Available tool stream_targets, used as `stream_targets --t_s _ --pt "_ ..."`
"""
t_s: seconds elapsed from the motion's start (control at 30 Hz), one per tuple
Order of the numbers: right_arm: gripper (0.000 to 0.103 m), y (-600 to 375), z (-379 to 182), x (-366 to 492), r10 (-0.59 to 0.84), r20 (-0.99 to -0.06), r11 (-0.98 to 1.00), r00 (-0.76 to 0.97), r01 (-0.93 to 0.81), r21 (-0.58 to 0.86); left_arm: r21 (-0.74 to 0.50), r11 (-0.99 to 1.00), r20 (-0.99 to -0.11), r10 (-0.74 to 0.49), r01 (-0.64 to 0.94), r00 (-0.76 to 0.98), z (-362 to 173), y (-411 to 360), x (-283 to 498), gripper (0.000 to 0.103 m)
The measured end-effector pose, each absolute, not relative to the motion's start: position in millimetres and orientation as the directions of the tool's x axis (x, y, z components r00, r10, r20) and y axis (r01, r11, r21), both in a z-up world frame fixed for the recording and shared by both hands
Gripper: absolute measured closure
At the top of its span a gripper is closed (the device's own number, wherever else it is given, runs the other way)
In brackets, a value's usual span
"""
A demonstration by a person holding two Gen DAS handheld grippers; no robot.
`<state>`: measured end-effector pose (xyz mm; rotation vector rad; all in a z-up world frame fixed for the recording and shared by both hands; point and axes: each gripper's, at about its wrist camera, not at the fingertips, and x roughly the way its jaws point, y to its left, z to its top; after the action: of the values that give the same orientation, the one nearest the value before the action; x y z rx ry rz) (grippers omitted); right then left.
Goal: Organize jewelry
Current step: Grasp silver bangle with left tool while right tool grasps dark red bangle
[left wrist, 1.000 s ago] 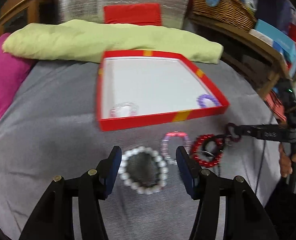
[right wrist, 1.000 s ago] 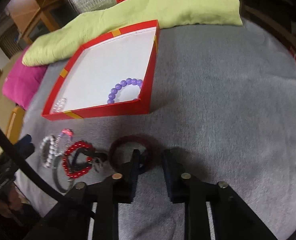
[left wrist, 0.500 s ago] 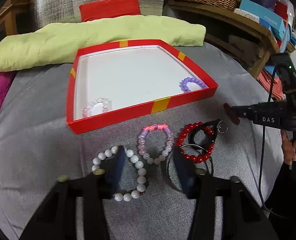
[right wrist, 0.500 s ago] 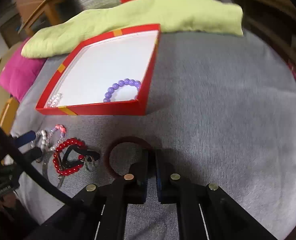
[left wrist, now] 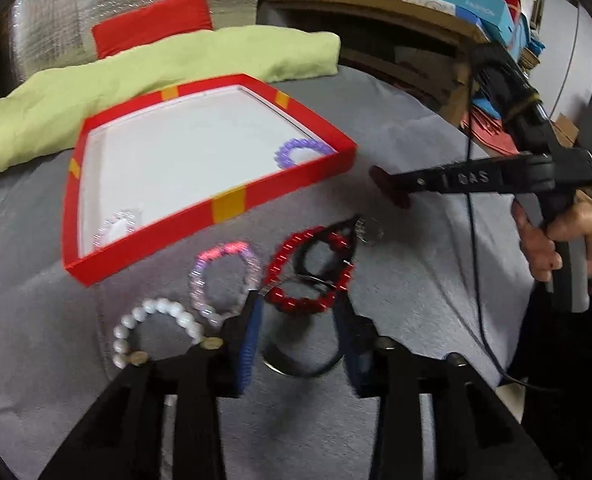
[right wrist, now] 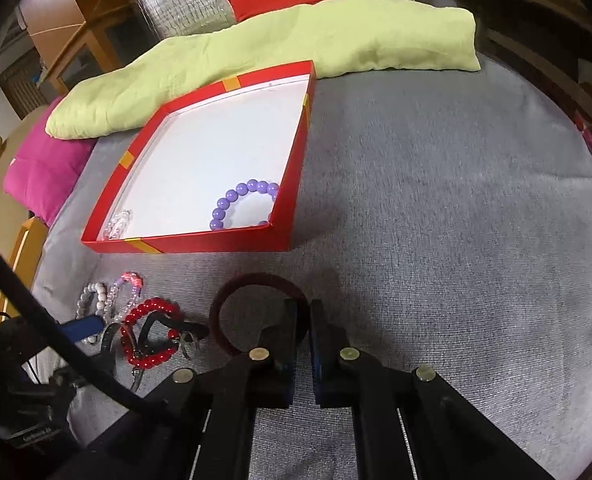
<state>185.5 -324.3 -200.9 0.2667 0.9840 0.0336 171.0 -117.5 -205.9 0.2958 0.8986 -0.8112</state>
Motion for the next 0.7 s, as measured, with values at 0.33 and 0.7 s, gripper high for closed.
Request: stream_targets --t_s 0.33,0.7 --pt "0.097 -323 -202 186 0.166 -0.816 0.963 0.553 0.086 0.254 -0.07 0.683 -0.803 -0.471 0.727 0.366 -214 -121 167 0.035" --pt "0.097 -326 -195 184 0.184 -0.794 0.957 0.58 0.08 0.28 -0.063 0.692 -0.797 -0.469 0.719 0.38 -217 -118 169 0.041"
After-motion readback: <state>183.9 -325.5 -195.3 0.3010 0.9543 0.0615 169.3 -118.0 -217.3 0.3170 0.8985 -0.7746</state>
